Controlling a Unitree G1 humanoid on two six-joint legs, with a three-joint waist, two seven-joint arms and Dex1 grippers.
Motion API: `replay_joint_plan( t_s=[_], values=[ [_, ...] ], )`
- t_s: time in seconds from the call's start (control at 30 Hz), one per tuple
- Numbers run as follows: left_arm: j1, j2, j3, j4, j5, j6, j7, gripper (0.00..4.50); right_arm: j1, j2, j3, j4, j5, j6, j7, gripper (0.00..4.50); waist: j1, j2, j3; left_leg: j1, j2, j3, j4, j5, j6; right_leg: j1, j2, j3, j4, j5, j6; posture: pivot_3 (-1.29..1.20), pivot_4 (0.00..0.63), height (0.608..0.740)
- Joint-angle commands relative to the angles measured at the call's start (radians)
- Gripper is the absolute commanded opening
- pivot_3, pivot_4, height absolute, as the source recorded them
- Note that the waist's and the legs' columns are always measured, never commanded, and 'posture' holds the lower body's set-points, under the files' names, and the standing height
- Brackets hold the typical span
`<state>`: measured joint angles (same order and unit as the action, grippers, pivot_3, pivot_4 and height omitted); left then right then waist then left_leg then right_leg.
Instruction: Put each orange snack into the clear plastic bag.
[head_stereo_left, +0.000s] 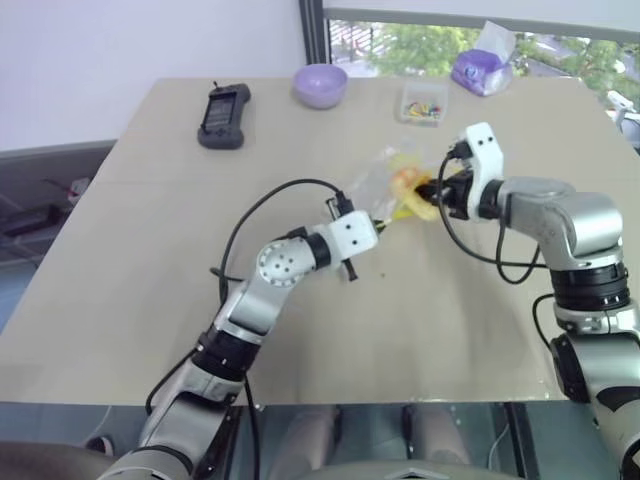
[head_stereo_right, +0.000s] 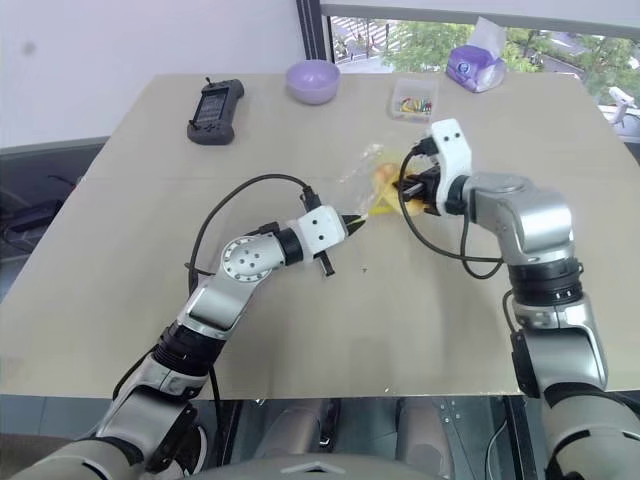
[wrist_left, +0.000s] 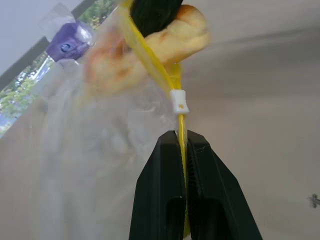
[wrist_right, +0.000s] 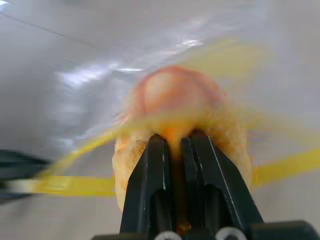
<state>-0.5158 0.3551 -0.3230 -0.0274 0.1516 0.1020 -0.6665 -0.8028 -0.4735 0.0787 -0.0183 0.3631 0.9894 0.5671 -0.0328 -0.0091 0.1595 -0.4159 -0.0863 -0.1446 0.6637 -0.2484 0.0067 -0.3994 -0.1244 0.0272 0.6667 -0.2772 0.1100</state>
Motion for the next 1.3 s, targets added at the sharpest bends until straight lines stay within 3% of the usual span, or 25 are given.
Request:
replay_joint_plan(
  t_s=[0.03,0.13,0.37,0.5,0.7,0.83,1.03,1.27,1.3],
  values=[
    [-0.024,-0.003,0.023,-0.022,-0.044,-0.002,-0.027,0.0,0.023,-0.022,0.008,0.004,-0.049,-0.149,0.026,0.03,0.0,0.0,0.0,0.0,0.0,0.0,0.001,0.0,0.0,0.0,0.0,0.0,0.0,0.0,0.0,0.0,0.15,0.74],
    [-0.031,-0.005,0.034,-0.008,-0.077,0.017,-0.053,0.0,0.045,0.011,-0.016,-0.052,0.021,-0.156,0.083,0.03,-0.007,0.0,0.0,0.0,0.0,0.0,0.001,0.0,0.0,0.0,0.0,0.0,0.001,0.0,0.0,0.0,0.15,0.74],
    [-0.073,-0.003,0.059,0.039,-0.201,0.047,-0.166,0.0,0.031,0.03,0.008,0.083,-0.099,-0.229,-0.011,0.03,-0.009,0.0,0.0,0.0,0.0,0.0,0.003,0.0,0.0,-0.001,0.0,0.001,0.005,0.0,0.0,0.0,0.15,0.74],
    [-0.105,-0.001,0.056,0.107,-0.202,0.018,-0.197,0.0,0.052,0.051,0.006,-0.006,-0.022,-0.225,0.082,0.03,-0.012,0.0,0.0,0.0,0.0,0.001,0.003,0.0,0.0,-0.003,0.0,0.002,0.006,0.0,0.0,0.0,0.15,0.74],
    [-0.129,-0.013,0.042,0.15,-0.232,0.006,-0.271,0.0,0.045,0.038,0.047,0.096,-0.181,-0.357,-0.014,0.03,-0.008,0.0,0.0,0.0,-0.001,0.001,0.004,0.0,0.0,-0.002,0.001,0.002,0.007,0.0,0.0,0.0,0.15,0.74],
    [-0.131,-0.029,0.042,0.15,-0.237,0.006,-0.282,0.0,0.054,0.116,-0.038,0.025,-0.049,-0.286,0.019,0.03,-0.013,0.0,0.0,0.0,0.0,0.001,0.004,0.0,0.0,-0.003,0.001,0.003,0.008,0.0,0.0,0.0,0.15,0.74],
    [-0.143,-0.058,0.046,0.151,-0.252,0.019,-0.285,0.0,0.072,0.102,0.024,0.103,-0.216,-0.41,-0.089,0.03,-0.009,0.0,0.0,0.0,0.0,0.002,0.005,0.0,0.0,-0.004,0.001,0.004,0.011,0.0,0.0,0.0,0.15,0.74],
    [-0.137,-0.083,0.048,0.118,-0.279,0.047,-0.296,0.0,0.095,0.097,0.074,0.1,-0.27,-0.467,-0.055,0.03,-0.013,0.0,0.0,0.0,-0.001,0.003,0.005,0.0,0.0,-0.005,0.001,0.006,0.011,0.0,0.0,0.0,0.15,0.74],
    [-0.135,-0.087,0.05,0.112,-0.286,0.053,-0.298,0.0,0.096,0.1,0.072,0.096,-0.268,-0.464,-0.052,0.42,-0.012,0.0,0.0,0.0,-0.001,0.003,0.005,0.0,0.0,-0.005,0.001,0.006,0.011,0.0,0.0,0.0,0.15,0.74]
  ],
)
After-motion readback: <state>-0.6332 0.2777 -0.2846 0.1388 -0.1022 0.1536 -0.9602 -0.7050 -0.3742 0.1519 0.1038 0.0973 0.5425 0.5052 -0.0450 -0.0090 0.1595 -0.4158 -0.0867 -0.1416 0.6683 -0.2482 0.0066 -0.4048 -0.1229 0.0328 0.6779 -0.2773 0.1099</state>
